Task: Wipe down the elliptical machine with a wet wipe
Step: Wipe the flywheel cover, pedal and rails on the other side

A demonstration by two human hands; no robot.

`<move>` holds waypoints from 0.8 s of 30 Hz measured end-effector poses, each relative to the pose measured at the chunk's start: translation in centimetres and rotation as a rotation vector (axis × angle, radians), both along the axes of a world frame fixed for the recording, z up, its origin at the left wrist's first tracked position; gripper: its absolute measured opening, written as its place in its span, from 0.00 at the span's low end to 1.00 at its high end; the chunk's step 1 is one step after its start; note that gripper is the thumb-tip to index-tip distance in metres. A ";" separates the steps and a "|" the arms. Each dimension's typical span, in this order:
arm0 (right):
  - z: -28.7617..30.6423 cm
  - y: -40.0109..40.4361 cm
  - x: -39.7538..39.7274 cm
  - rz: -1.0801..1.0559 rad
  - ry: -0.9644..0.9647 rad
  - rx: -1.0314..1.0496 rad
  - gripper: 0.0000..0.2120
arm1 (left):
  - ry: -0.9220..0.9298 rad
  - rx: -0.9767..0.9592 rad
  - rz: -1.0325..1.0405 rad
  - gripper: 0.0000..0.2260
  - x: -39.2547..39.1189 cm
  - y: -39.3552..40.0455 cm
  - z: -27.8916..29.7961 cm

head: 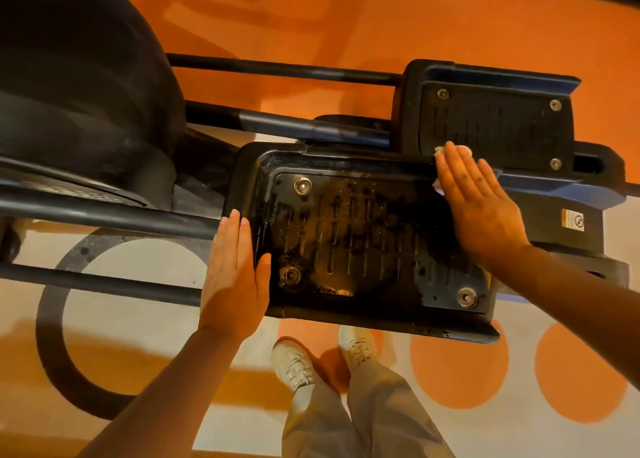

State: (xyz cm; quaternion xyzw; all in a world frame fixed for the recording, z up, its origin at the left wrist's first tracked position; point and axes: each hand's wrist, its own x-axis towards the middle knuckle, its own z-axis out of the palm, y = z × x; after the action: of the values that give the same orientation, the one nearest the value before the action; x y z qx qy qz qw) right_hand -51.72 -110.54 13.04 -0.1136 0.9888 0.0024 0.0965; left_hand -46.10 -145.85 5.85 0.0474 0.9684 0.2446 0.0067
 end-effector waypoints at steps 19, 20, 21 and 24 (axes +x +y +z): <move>-0.8 -2.9 -3.3 0.109 -0.005 -0.122 0.41 | -0.057 -0.144 0.082 0.30 0.0 2.2 0.6; -0.6 -1.3 -2.9 0.070 0.012 -0.131 0.40 | -0.063 -0.139 0.088 0.31 0.0 2.4 0.5; -0.3 0.2 -2.4 0.034 0.017 -0.135 0.39 | -0.066 -0.137 0.091 0.31 0.0 2.4 0.5; 0.4 3.8 -1.7 -0.049 0.006 -0.114 0.36 | -0.079 -0.134 0.098 0.31 0.0 2.6 0.5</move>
State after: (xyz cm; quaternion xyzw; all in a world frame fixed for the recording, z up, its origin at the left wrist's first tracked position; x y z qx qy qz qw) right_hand -53.40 -106.76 13.43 -0.0948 0.9901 -0.0558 0.0868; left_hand -46.14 -143.27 6.33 -0.0102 0.9827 0.1812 0.0361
